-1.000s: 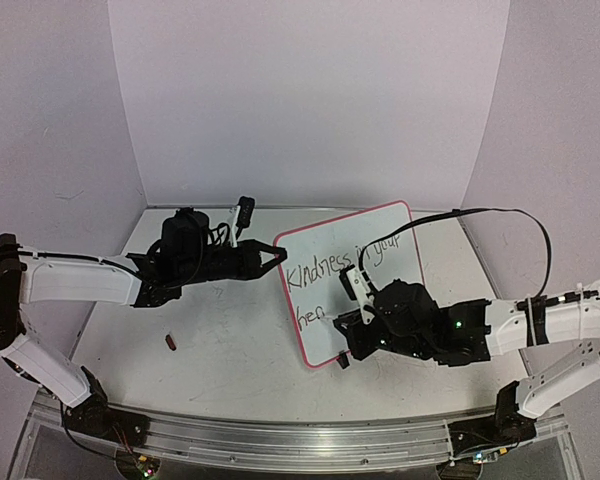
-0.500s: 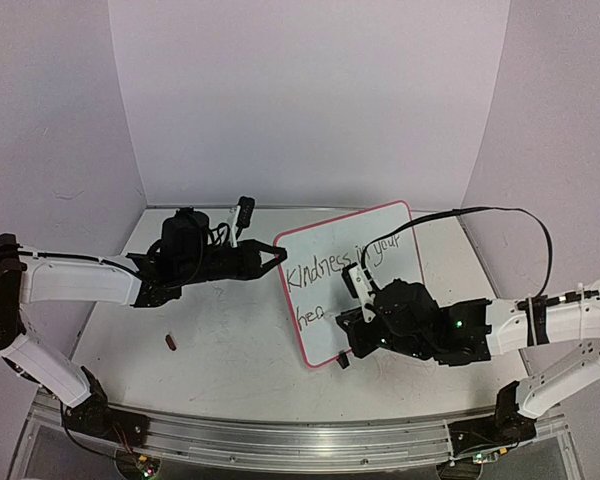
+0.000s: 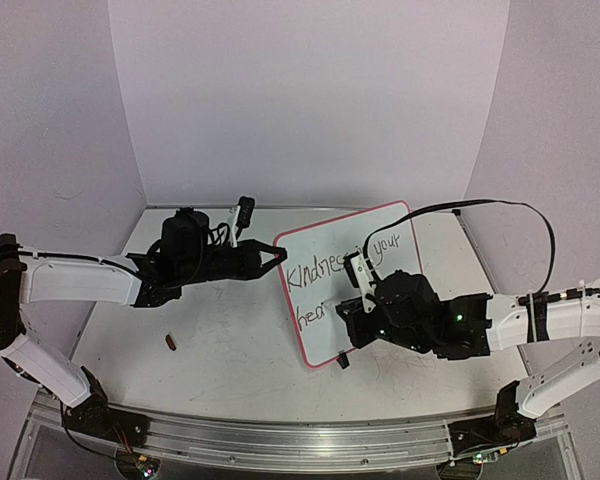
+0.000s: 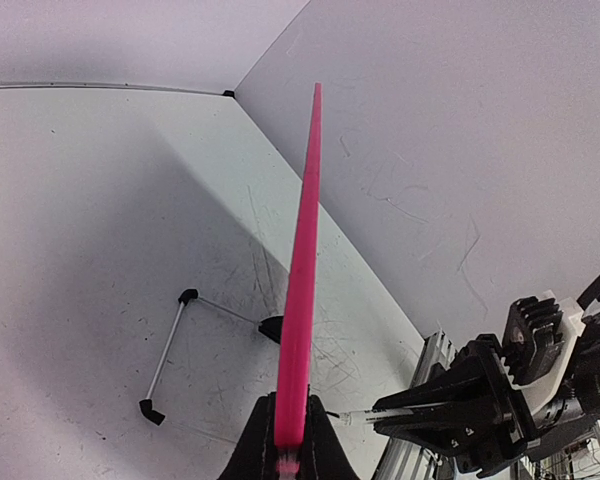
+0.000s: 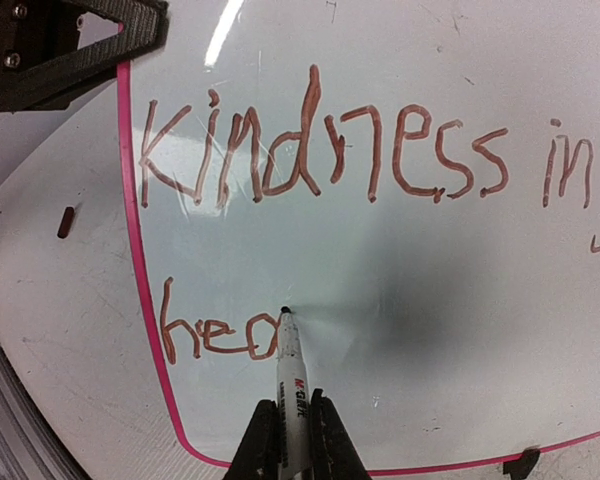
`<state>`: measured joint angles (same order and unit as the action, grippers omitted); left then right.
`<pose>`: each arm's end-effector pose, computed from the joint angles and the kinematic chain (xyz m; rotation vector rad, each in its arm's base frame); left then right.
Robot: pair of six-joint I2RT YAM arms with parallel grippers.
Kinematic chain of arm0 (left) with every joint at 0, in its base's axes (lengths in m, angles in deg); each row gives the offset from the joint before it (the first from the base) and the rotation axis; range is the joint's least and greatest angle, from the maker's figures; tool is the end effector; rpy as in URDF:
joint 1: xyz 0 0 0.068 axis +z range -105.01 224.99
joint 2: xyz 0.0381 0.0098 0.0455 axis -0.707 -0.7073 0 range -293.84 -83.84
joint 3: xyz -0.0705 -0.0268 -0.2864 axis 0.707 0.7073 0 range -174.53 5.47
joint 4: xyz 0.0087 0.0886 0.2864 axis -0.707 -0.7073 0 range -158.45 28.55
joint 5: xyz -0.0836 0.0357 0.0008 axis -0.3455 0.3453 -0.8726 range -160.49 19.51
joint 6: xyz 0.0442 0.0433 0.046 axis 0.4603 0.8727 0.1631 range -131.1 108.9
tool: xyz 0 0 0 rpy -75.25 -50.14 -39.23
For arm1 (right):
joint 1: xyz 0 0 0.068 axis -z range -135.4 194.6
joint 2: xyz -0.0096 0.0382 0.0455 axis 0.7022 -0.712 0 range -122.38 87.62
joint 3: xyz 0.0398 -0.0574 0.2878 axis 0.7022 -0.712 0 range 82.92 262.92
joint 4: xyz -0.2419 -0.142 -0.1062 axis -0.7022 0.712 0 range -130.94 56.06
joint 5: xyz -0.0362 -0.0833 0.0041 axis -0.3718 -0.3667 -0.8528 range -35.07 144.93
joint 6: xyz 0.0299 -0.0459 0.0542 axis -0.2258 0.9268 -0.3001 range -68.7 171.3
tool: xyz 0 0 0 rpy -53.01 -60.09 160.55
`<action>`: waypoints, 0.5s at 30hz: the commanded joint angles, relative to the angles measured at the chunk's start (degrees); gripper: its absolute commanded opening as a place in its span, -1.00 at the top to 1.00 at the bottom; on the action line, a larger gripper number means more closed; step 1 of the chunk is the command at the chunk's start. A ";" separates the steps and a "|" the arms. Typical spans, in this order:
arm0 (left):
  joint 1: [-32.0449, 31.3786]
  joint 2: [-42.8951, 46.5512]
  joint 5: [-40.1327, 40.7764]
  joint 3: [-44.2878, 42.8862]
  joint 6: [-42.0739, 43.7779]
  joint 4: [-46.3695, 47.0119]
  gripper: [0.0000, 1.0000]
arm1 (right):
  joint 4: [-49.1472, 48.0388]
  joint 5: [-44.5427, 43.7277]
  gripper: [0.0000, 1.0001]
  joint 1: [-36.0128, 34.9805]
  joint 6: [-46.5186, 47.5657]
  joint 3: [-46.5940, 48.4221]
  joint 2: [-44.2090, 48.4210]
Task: Write a sentence on the whiteboard
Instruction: Write on the whiteboard with the whiteboard.
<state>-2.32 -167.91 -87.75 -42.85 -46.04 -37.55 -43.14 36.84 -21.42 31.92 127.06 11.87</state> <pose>0.2508 -0.3005 0.2537 0.4486 1.9109 -1.2631 0.1579 0.3048 0.2272 -0.6523 2.0063 0.5866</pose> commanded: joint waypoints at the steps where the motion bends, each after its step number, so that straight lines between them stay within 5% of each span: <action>1: -1.03 -1.66 -0.42 -0.17 0.31 -3.00 1.00 | -0.71 0.47 1.00 0.44 -0.18 -0.27 0.81; 15: -1.00 -1.81 -0.38 -0.32 0.31 -3.01 1.00 | 1.49 3.32 1.00 0.29 -0.94 -3.63 2.54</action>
<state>-2.32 -167.91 -87.79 -42.85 -46.04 -37.55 -42.61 39.84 -21.31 31.27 124.09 13.24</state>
